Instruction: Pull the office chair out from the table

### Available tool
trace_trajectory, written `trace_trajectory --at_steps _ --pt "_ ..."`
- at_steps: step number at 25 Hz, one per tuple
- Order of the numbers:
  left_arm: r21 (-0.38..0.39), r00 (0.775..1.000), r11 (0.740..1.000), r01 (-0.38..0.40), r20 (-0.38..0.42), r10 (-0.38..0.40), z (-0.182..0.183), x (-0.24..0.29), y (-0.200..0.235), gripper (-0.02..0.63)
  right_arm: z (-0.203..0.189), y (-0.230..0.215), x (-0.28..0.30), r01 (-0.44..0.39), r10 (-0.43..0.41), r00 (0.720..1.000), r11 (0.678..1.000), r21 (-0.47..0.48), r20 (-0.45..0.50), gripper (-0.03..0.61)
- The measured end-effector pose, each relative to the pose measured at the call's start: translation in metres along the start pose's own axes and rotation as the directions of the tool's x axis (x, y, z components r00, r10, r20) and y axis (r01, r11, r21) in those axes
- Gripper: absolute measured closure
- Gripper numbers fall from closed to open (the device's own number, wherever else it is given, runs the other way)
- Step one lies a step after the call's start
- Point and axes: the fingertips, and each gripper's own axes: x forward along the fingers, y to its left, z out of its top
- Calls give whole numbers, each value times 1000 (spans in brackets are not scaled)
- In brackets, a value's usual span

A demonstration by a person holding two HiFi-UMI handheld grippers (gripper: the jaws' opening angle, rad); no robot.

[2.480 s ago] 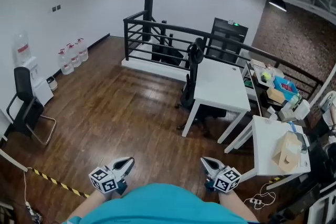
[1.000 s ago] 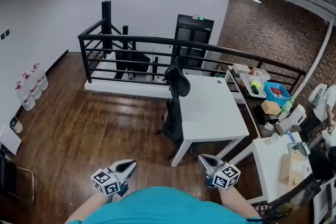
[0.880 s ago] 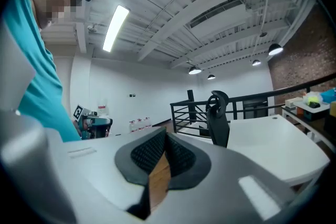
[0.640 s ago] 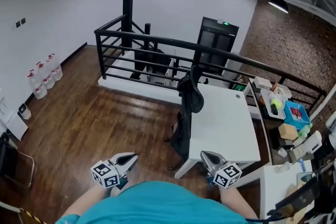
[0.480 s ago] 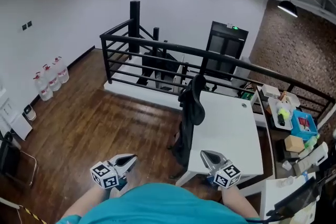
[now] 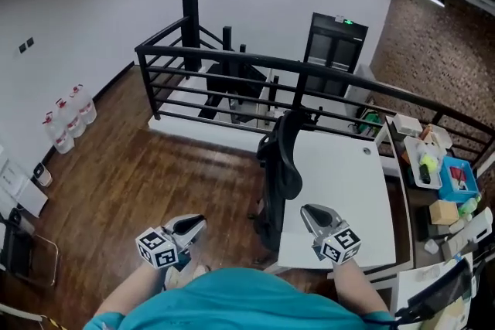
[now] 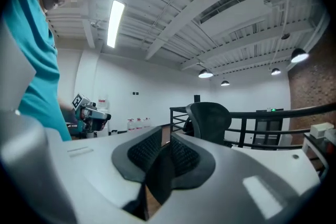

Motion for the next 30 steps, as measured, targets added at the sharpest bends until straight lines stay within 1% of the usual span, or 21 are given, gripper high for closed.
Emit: trace_trajectory --at_steps 4,7,10,12,15,17,19,21,24,26,28,30 --pt "11 996 995 94 0 -94 10 12 49 554 -5 -7 35 79 -81 996 996 -39 -38 506" --pt "18 983 984 179 -30 -179 13 20 78 526 -13 -11 54 159 -163 984 985 -59 -74 476" --pt "24 956 959 283 -91 -280 12 23 106 498 -22 -13 74 239 -248 963 967 -85 -105 444" --pt "37 933 939 341 -135 -333 10 32 127 463 -27 -17 90 281 -292 948 954 -100 -124 417" --pt "65 904 915 397 -203 -377 3 58 161 409 -35 -22 114 320 -337 930 939 -126 -148 373" --pt "73 893 910 408 -240 -381 1 87 173 382 -40 -31 119 332 -351 924 933 -136 -154 354" --pt "85 889 910 406 -266 -372 4 123 177 351 -41 -47 118 329 -347 926 935 -134 -150 340" --pt "114 889 910 398 -293 -352 2 167 175 331 -41 -66 114 309 -326 935 943 -126 -143 339" --pt "154 884 913 377 -353 -306 -13 229 168 311 -49 -87 112 242 -257 957 963 -118 -132 336" --pt "171 869 907 384 -401 -292 -24 260 162 291 -56 -90 118 180 -199 970 974 -139 -140 336" --pt "198 845 893 404 -455 -282 -35 288 158 265 -64 -93 124 120 -145 977 980 -160 -157 337" --pt "204 822 886 417 -502 -271 -43 313 162 240 -65 -95 130 62 -93 981 982 -179 -170 339"
